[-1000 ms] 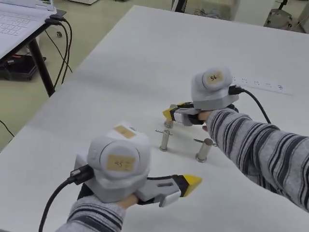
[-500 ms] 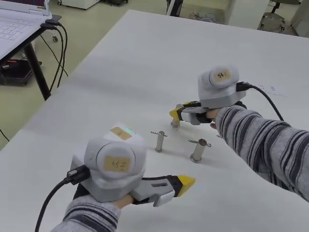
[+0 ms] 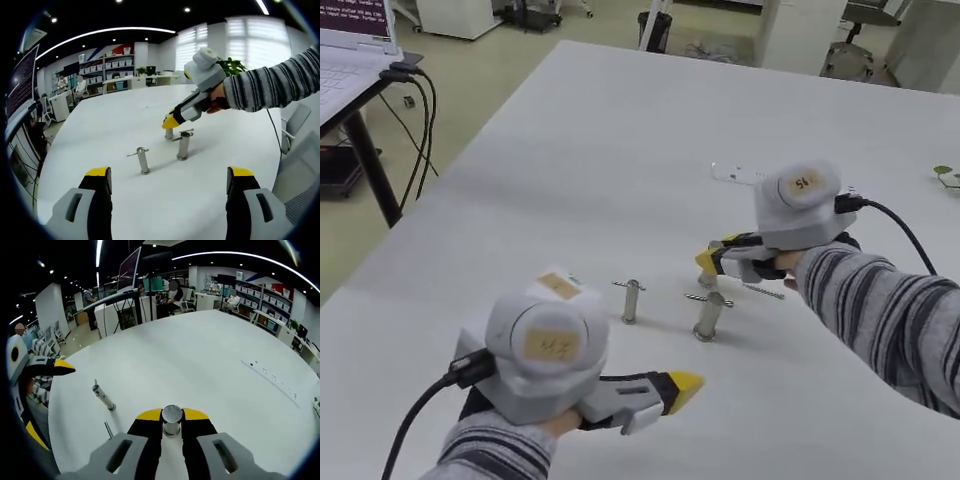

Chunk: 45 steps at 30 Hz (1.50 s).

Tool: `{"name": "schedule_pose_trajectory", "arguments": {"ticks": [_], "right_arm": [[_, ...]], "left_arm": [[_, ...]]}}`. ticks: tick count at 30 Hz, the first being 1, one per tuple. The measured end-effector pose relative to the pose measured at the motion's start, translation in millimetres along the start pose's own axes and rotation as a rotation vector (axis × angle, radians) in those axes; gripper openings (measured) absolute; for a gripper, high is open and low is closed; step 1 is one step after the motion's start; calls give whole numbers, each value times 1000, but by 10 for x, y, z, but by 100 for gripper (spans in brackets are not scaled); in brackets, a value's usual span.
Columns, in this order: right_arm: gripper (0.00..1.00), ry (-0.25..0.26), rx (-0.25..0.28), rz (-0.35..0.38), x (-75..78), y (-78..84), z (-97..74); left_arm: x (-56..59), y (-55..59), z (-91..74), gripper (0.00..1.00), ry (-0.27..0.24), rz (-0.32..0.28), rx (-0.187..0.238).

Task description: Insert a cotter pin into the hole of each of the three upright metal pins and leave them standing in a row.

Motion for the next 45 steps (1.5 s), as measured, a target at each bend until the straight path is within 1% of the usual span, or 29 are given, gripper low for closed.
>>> {"name": "schedule_pose_trajectory", "arguments": {"ticks": [3, 4, 5, 8, 12, 14, 17, 22, 23, 26, 28, 32, 40, 45], "right_arm": [[9, 15, -7, 6, 22, 95, -108], [9, 19, -10, 10, 65, 143, -140], [9, 23, -11, 17, 76, 173, -169], [9, 30, -17, 23, 68, 291, -277], [9, 39, -23, 34, 73, 403, -393], [9, 57, -22, 46, 62, 501, -520], [9, 68, -21, 57, 46, 561, -588], [9, 83, -17, 59, -14, 625, -669], [9, 87, -13, 67, -44, 643, -694], [9, 88, -9, 81, -119, 675, -728], [9, 88, -8, 88, -116, 679, -717], [9, 90, -6, 98, -185, 709, -725], [9, 81, 1, 133, -368, 730, -695], [9, 80, -7, 132, -459, 746, -643]], "left_arm": [[9, -8, -9, 95, 3, 0, 7], [12, -10, -10, 95, 3, 0, 8], [11, -10, -5, 95, 5, 0, 8], [18, -16, -3, 94, 7, 2, 11], [29, -14, -5, 94, 11, 8, 9], [32, -19, -5, 94, 15, 9, 11], [35, -22, -6, 94, 16, 9, 14], [39, -20, -9, 93, 18, 8, 13], [41, -18, -10, 93, 19, 11, 12], [48, -16, -13, 93, 21, 12, 12], [49, -16, -14, 93, 21, 11, 12], [52, -15, -18, 93, 22, 10, 11], [42, -17, -25, 93, 19, 3, 14], [39, -18, -28, 93, 18, -1, 15]]}}
Point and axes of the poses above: the centre of the closed fingertips' face, and the gripper's own axes: z roughly forward along the fingers, x roughly to its right, y roughly out of its underside, the point moved 7 cm from there along -z, roughly backward along the fingers, and after that the axes turned 4 degrees about -x, right-handed, at the moved point
